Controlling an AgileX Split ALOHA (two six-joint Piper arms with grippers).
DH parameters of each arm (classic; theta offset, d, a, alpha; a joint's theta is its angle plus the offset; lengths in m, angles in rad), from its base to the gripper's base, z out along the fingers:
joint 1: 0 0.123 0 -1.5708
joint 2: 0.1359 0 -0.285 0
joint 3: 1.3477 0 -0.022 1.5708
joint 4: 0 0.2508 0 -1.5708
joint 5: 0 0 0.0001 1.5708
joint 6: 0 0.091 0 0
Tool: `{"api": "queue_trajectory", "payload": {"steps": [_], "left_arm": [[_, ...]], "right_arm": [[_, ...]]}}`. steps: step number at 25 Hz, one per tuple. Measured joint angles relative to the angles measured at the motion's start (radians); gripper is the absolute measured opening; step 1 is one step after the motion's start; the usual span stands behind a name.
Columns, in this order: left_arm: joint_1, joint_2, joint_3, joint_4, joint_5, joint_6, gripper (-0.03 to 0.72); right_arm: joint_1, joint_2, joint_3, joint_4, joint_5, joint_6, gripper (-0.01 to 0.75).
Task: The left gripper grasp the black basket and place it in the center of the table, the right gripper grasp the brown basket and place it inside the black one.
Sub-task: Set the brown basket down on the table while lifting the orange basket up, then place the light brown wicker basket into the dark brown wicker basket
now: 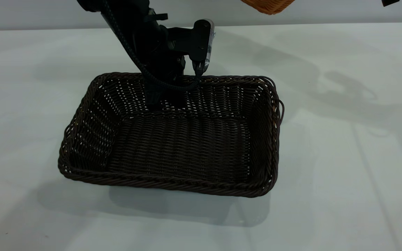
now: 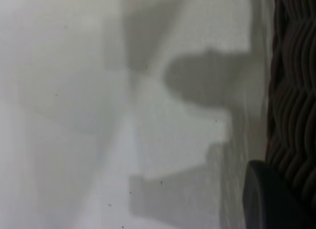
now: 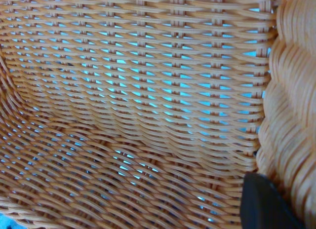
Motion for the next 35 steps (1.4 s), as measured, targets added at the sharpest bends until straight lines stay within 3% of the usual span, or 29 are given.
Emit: {"api": "queue_trajectory", "payload": {"steps": [8, 15, 19, 28, 31, 35], "left_arm": [[0.000, 0.000, 0.000, 0.025, -0.009, -0.084, 0.118], [0.000, -0.018, 0.000, 0.029, -0.027, -0.170, 0.343], [0.000, -0.103, 0.000, 0.029, 0.020, -0.180, 0.418], [0.006, -0.538, 0.000, 0.099, 0.299, -0.306, 0.398], [0.013, -0.701, 0.000, 0.159, 0.312, -0.332, 0.379], [0.013, -0.873, 0.000, 0.218, 0.302, -0.338, 0.368]], "right_arm": [[-0.023, 0.000, -0.002, -0.015, 0.011, -0.001, 0.067], [-0.101, 0.000, -0.002, -0.015, 0.040, -0.002, 0.067], [-0.148, 0.000, -0.002, -0.015, 0.047, -0.002, 0.068], [-0.185, 0.000, -0.003, -0.059, 0.103, 0.001, 0.070], [-0.161, 0.000, -0.003, -0.124, 0.158, 0.022, 0.070], [-0.070, 0.000, -0.004, -0.267, 0.227, 0.033, 0.071]]}}
